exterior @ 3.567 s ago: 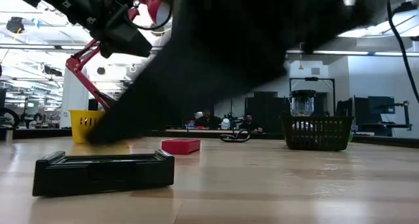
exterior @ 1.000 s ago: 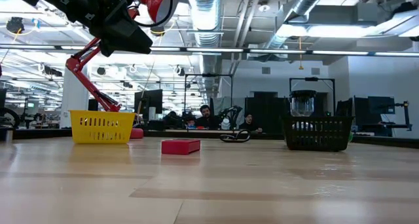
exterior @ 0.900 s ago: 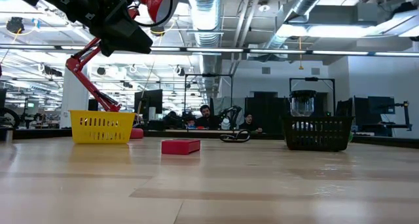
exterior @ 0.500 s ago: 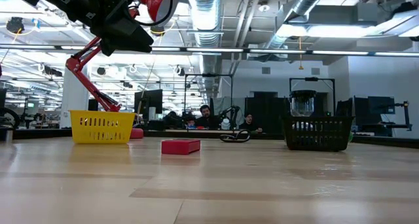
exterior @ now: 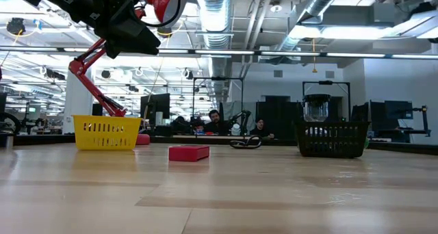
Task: Pick & Place Office items
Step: Put the green wristwatch into the yellow bin
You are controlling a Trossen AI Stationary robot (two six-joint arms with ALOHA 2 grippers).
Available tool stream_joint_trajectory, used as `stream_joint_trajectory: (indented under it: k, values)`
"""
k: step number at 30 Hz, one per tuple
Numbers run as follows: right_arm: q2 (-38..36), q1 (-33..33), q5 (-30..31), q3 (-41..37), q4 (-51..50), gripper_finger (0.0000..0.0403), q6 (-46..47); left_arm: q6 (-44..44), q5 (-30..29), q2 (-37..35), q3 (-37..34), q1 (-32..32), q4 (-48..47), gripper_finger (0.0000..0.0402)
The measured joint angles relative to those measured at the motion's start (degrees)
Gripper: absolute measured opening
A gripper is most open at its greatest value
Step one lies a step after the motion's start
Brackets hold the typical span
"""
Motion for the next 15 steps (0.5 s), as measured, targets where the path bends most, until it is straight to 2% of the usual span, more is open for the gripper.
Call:
stream_joint_trajectory:
  k: [6,15]
  values:
    - [0.00,-0.66,-0.76,0.00,-0.28,0.0239,-1.96,0.00,0.00,0.00,0.00,0.00,0.00,0.0117]
    - [0.02,-6.20,-9.68,4.36,-4.73,0.0239,-1.44,0.00,0.00,0.00,0.00,0.00,0.17,0.0117]
